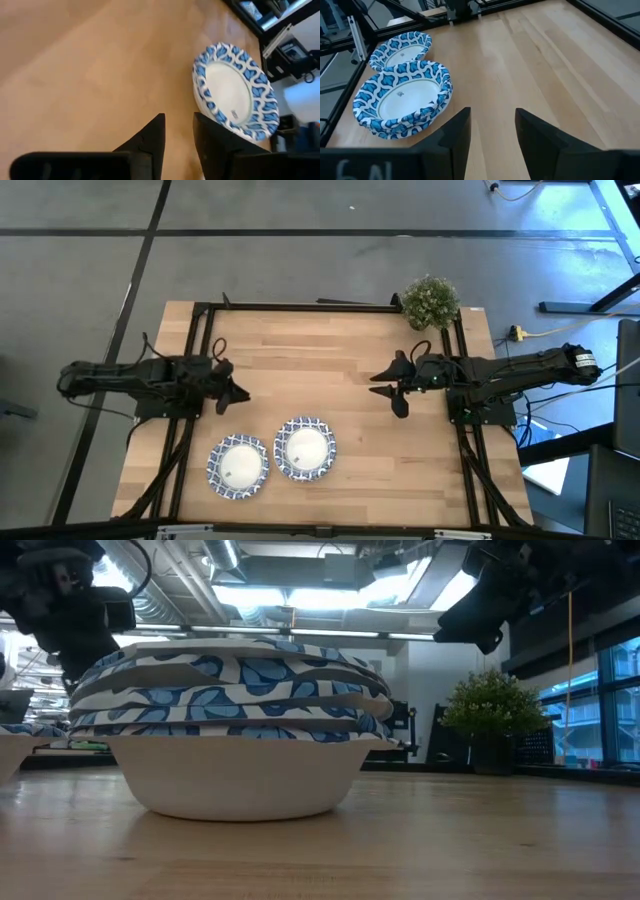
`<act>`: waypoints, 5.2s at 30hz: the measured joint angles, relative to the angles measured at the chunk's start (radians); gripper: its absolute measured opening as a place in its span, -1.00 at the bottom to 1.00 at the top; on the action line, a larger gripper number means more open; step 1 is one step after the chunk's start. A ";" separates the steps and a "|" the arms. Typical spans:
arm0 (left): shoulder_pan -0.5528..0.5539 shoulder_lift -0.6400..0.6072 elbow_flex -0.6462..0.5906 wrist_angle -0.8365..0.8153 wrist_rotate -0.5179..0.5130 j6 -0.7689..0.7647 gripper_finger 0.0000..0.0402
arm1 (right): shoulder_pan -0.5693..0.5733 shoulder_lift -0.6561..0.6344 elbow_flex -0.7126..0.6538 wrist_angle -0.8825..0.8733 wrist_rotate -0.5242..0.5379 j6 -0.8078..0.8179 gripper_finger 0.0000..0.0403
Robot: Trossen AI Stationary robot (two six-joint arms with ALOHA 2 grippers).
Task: Nest bowls inside each other
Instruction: Stack the bowl on top of the other blue bowls
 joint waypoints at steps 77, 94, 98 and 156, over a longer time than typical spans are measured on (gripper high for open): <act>-0.427 0.516 0.000 0.099 0.194 -0.506 -0.67 | 0.000 0.002 0.001 0.084 0.000 0.025 -0.52; -0.426 0.516 0.000 0.135 0.109 -0.475 -0.99 | 0.000 0.002 0.001 0.083 -0.001 0.021 -0.57; -0.426 0.513 0.000 0.152 0.148 -0.471 -1.00 | 0.000 0.002 0.001 0.073 -0.001 0.021 -0.57; -0.125 0.879 0.212 0.680 0.194 -0.359 -1.00 | 0.000 0.002 0.000 -0.004 0.000 -0.033 -0.57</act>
